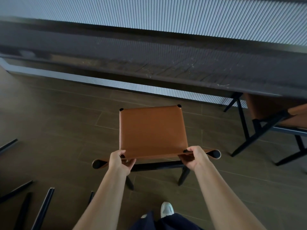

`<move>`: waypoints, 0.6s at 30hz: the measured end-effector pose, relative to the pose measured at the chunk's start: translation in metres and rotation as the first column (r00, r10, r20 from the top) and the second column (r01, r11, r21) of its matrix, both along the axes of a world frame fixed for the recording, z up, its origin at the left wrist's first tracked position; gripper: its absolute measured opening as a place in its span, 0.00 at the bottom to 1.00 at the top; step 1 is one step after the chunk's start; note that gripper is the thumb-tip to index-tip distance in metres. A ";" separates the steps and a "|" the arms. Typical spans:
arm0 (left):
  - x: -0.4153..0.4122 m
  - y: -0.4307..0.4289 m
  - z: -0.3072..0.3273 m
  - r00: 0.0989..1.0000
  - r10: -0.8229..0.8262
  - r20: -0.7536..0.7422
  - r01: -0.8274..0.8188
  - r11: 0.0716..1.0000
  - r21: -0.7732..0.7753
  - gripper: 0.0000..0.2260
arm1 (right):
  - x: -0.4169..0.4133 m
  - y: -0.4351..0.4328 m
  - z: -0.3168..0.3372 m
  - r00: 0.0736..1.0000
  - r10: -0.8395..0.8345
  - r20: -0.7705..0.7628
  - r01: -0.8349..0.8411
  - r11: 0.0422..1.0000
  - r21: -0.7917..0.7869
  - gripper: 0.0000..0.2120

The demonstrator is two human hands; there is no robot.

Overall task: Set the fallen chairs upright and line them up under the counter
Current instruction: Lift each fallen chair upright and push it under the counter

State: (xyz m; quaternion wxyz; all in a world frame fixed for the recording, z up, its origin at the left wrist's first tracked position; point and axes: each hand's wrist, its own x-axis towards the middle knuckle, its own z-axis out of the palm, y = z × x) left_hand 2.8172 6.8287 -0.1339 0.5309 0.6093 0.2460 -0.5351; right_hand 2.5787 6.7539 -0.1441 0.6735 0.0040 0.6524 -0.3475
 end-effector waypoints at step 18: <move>0.041 -0.123 0.060 0.973 -0.188 0.134 0.187 0.982 0.018 0.07 | 0.034 -0.126 0.064 0.986 0.157 0.054 -0.143 0.969 -0.203 0.09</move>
